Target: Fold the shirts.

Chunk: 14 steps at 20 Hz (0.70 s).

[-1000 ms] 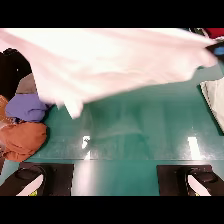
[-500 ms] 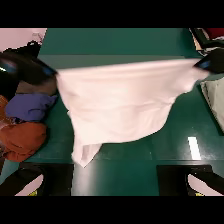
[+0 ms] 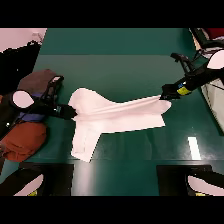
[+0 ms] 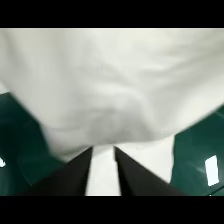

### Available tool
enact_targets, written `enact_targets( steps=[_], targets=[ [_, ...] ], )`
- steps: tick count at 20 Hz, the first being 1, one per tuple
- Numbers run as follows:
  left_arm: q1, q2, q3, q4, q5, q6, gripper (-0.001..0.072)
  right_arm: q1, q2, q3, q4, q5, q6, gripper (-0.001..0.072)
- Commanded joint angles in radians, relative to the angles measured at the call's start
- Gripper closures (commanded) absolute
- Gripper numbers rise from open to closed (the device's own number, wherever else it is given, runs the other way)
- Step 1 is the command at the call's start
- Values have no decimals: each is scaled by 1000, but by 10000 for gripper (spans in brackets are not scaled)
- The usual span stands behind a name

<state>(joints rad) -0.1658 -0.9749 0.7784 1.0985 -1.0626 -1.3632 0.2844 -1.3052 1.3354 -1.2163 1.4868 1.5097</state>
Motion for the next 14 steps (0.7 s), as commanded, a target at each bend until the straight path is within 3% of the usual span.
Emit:
enact_targets(
  steps=[1,4,7,11,14],
  targets=[
    [-2,-1,-36,-88,60,11,164,5,-8,-26,11,-21,0,698],
    [0,-1,80,16,36,20,163,5,-8,-26,12,-21,0,698],
    [41,-11,225,187,86,-61,164,6,-7,-26,12,-19,0,698],
    [250,-148,264,79,93,-69,165,6,-7,-26,12,-18,0,698],
    [327,-332,264,-80,13,28,165,6,-7,-26,12,-19,0,698]
  ],
)
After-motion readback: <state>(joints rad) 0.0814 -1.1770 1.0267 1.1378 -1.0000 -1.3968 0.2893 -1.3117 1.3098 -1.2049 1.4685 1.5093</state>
